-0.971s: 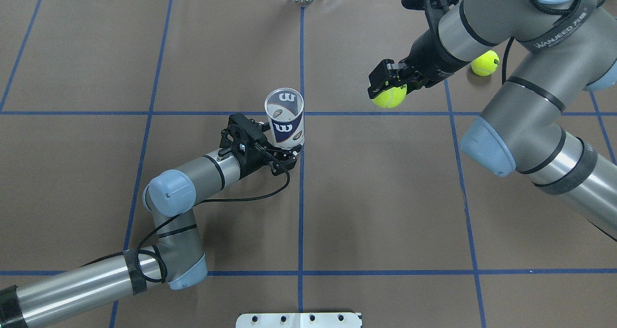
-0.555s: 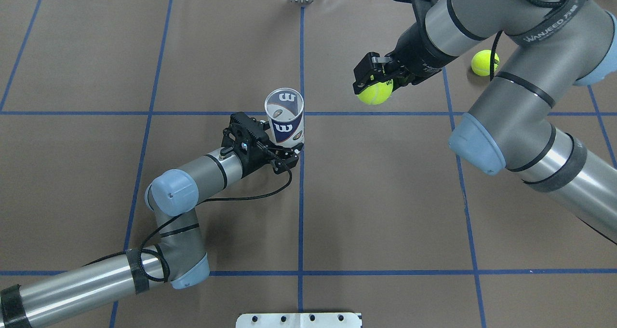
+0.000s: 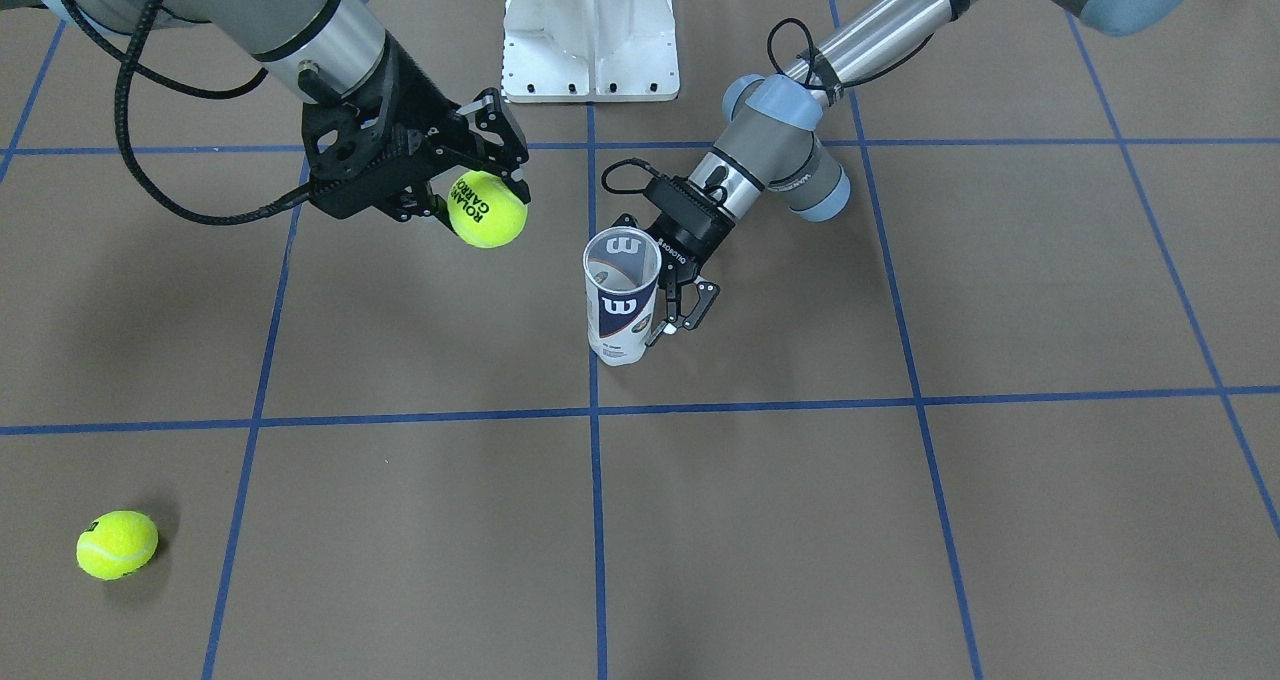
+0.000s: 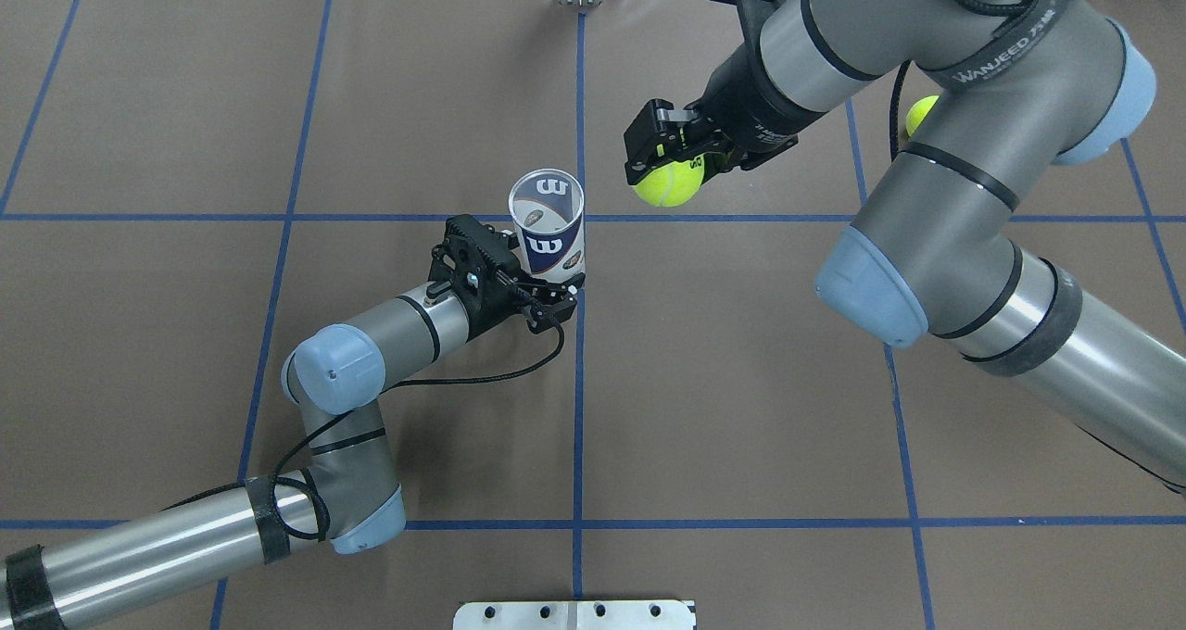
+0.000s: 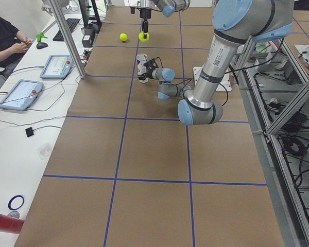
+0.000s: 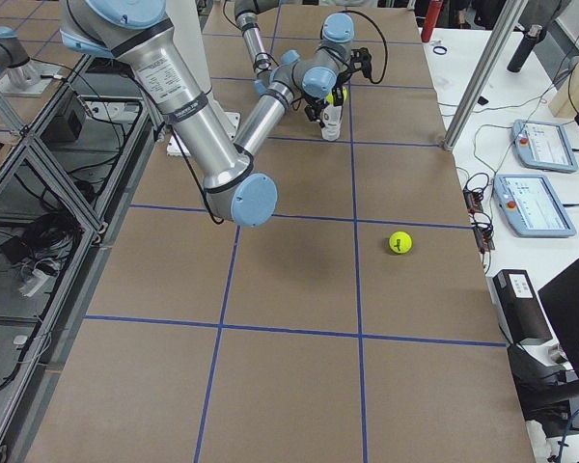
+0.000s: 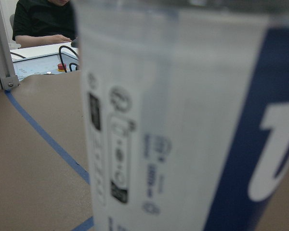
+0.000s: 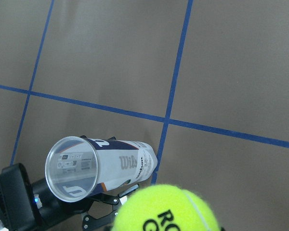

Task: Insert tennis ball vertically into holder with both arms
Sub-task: 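Carry the yellow ball with the right gripper toward the can's open top, then lower the ball into the can's opening with the right gripper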

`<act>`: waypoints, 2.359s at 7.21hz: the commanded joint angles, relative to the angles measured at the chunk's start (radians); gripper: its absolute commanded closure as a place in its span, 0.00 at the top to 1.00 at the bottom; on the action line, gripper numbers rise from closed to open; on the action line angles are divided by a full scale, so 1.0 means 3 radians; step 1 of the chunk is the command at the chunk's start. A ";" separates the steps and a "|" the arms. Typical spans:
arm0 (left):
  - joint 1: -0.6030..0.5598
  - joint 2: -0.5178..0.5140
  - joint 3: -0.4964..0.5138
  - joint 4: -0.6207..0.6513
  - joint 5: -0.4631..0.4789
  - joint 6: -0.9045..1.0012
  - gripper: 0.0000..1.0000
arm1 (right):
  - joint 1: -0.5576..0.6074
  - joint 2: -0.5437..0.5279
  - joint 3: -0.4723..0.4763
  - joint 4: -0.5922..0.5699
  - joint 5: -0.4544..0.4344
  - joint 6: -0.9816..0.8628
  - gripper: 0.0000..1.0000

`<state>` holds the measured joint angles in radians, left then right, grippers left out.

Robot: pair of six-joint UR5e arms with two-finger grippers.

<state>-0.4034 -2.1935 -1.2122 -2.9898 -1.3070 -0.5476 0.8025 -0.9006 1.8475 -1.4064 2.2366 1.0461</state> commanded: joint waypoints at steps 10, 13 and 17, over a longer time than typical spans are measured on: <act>0.0005 -0.0005 0.0027 -0.0005 -0.0005 -0.0005 0.80 | -0.0327 0.0870 -0.0922 0.0035 -0.0515 0.0251 0.00; 0.0000 -0.0006 0.0027 -0.0005 -0.0005 -0.0005 0.80 | -0.0395 0.0839 -0.0887 0.0015 -0.0563 0.0261 0.00; 0.0005 -0.0011 0.0027 -0.0005 -0.0005 -0.0005 0.80 | -0.0395 0.0584 -0.0601 -0.0072 -0.0563 0.0256 0.00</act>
<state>-0.4032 -2.1964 -1.2042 -2.9913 -1.3085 -0.5492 0.6842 -0.6925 1.6319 -1.4216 2.0678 1.1234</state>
